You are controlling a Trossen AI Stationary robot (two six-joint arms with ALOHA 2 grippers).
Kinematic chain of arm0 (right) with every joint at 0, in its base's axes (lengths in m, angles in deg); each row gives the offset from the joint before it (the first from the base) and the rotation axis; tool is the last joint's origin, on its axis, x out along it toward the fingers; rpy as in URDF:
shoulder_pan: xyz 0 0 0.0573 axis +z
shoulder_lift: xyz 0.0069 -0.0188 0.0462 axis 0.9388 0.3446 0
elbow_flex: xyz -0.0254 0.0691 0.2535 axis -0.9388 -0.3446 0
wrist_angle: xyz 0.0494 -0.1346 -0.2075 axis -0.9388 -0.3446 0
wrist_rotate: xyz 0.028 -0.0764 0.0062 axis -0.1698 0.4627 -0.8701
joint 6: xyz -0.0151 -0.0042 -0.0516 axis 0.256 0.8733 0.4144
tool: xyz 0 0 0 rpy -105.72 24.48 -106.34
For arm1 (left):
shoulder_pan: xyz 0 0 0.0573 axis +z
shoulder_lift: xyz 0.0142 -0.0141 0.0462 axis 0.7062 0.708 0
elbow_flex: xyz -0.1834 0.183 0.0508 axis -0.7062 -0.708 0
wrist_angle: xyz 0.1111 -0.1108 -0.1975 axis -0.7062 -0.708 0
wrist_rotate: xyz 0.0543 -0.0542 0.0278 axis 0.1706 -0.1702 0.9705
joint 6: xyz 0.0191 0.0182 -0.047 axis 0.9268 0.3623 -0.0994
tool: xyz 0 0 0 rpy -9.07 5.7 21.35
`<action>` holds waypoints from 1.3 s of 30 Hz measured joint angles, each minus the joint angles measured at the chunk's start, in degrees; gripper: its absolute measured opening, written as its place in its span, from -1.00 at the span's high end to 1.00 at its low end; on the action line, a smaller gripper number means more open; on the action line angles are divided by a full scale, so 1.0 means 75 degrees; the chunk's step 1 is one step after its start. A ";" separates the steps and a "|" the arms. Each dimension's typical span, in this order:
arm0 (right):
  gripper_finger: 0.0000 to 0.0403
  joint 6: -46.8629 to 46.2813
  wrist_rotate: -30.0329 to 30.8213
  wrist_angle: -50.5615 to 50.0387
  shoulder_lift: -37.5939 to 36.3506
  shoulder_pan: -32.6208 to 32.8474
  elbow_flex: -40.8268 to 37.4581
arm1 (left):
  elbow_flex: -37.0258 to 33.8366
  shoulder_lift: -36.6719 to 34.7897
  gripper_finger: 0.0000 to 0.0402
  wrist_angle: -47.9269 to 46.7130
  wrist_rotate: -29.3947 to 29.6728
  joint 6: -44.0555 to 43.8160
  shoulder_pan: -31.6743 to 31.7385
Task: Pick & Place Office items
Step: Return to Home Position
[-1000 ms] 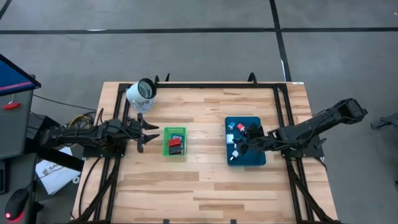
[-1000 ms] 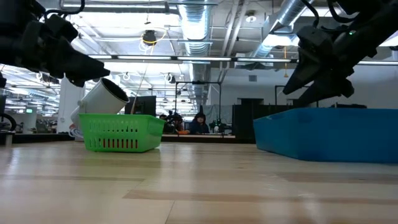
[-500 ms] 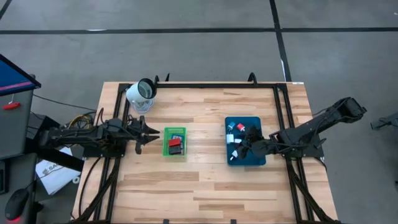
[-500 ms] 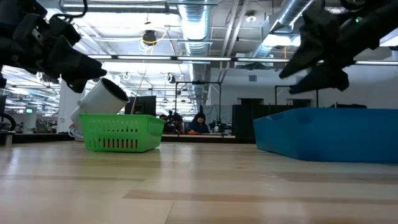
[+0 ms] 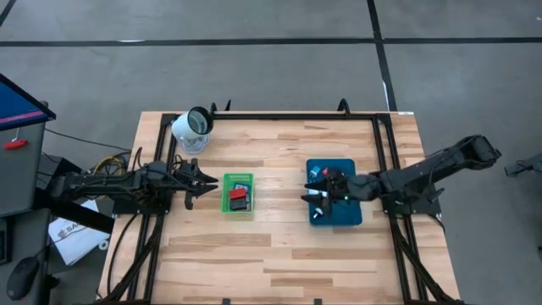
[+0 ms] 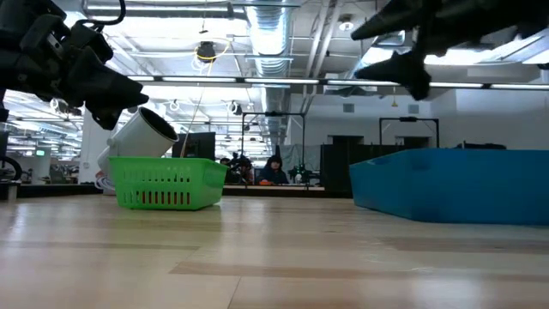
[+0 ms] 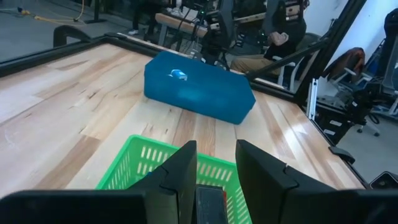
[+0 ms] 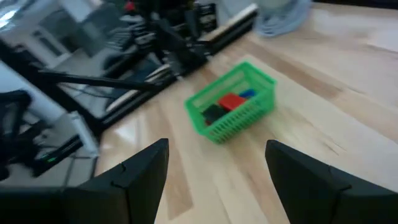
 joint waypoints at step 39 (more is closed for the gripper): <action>-0.29 0.3641 -0.4314 -0.0270 -0.6243 -0.1684 -0.3483 | 0.0000 0.0038 0.46 0.0105 0.0015 0.0000 -0.0017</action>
